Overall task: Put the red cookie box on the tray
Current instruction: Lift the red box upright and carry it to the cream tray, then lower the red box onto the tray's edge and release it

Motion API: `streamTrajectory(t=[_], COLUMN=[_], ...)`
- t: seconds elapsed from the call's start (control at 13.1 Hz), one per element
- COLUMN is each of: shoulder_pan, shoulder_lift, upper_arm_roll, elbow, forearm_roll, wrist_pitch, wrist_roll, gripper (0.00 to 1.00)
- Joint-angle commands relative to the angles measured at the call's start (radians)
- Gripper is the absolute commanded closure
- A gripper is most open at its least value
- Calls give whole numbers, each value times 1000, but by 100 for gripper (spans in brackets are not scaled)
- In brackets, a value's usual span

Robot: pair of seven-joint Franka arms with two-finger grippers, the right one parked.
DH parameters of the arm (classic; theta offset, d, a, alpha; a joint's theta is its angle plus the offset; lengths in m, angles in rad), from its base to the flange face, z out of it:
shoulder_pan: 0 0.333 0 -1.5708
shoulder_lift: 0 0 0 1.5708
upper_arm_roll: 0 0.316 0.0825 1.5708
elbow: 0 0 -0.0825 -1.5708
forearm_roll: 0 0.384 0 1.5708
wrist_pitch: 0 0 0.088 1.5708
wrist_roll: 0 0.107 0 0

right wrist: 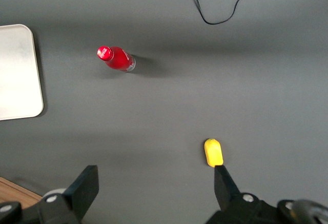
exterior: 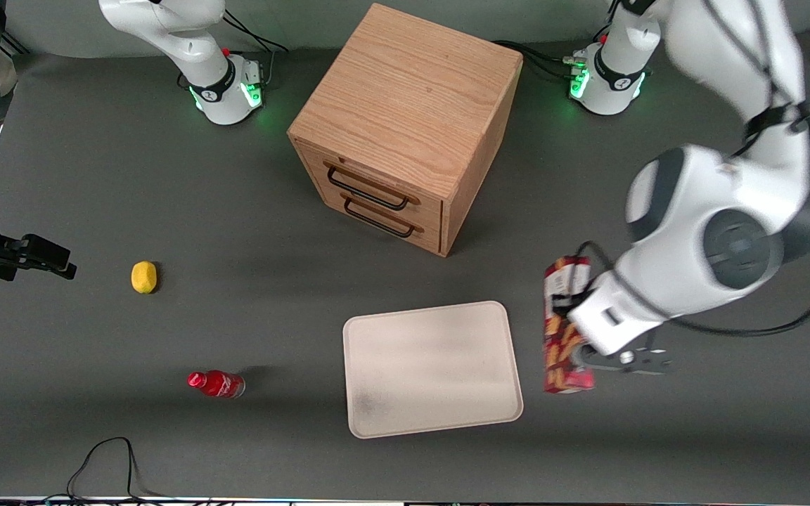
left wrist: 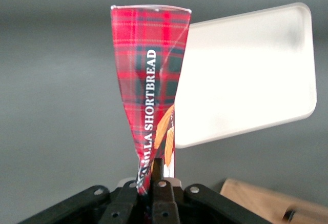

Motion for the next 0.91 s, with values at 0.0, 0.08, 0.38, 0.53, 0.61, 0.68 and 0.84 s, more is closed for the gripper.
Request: streamTrajectory(t=[0.0, 0.08, 0.38, 0.53, 0.61, 0.68, 0.84], shoulder_pan=[-39, -45, -43, -48, -49, -56, -66], shoulder_lift=[139, 173, 236, 237, 244, 250, 254], upper_arm_roll=[19, 19, 22, 19, 17, 14, 11], elbow=[102, 99, 29, 9, 7, 5, -27], forearm_roll=[-10, -10, -10, -11, -16, -29, -34], wrist_pitch=[95, 125, 195, 198, 198, 205, 244], wrist_roll=[-78, -80, -109, -193, -225, -251, -264], gripper=[100, 100, 100, 100, 100, 100, 100])
